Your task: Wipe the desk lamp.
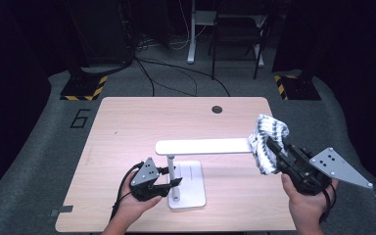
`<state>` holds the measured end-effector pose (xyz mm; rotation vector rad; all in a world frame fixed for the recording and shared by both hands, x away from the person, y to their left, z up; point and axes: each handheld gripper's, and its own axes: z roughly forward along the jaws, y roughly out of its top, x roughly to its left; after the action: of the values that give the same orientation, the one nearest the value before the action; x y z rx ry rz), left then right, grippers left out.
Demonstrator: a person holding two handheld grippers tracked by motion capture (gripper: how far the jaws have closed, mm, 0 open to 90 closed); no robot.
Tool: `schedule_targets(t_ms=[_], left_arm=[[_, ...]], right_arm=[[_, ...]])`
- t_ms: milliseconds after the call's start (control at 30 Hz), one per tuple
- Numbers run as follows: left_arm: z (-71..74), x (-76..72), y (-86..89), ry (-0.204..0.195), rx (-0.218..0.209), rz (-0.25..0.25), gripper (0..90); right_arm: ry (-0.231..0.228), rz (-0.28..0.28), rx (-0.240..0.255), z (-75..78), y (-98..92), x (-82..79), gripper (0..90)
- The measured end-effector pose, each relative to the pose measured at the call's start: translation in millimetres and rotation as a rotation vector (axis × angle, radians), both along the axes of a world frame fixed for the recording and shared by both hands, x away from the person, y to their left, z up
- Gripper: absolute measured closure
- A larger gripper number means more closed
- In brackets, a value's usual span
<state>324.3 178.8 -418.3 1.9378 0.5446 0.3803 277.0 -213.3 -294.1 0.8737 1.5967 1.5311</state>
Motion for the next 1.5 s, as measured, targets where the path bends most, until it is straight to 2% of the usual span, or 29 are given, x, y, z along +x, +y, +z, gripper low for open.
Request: schedule_targets(t_ms=[300, 833, 1367, 1433, 1500], left_arm=[[-0.1, 0.1, -0.3, -0.001, -0.001, 0.000, 54.3], [-0.1, 0.1, 0.1, 0.001, -0.002, 0.002, 54.3], [0.5, 0.5, 1.2, 0.000, 0.006, -0.003, 54.3], [0.4, 0.4, 1.1, 0.001, 0.004, -0.003, 54.3], [0.3, 0.5, 1.1, 0.000, 0.003, -0.002, 54.3]], right_arm=[[-0.010, 0.056, -0.008, -0.6, 23.2, 3.5, 74.4], [-0.007, 0.188, -0.007, 1.3, 80.7, 7.6, 74.3], [-0.012, 0.279, -0.026, 3.3, 114.6, 9.6, 74.1], [-0.021, 0.304, -0.030, 3.2, 120.7, 9.5, 74.1], [-0.011, 0.315, -0.031, 3.3, 124.7, 7.7, 74.0]])
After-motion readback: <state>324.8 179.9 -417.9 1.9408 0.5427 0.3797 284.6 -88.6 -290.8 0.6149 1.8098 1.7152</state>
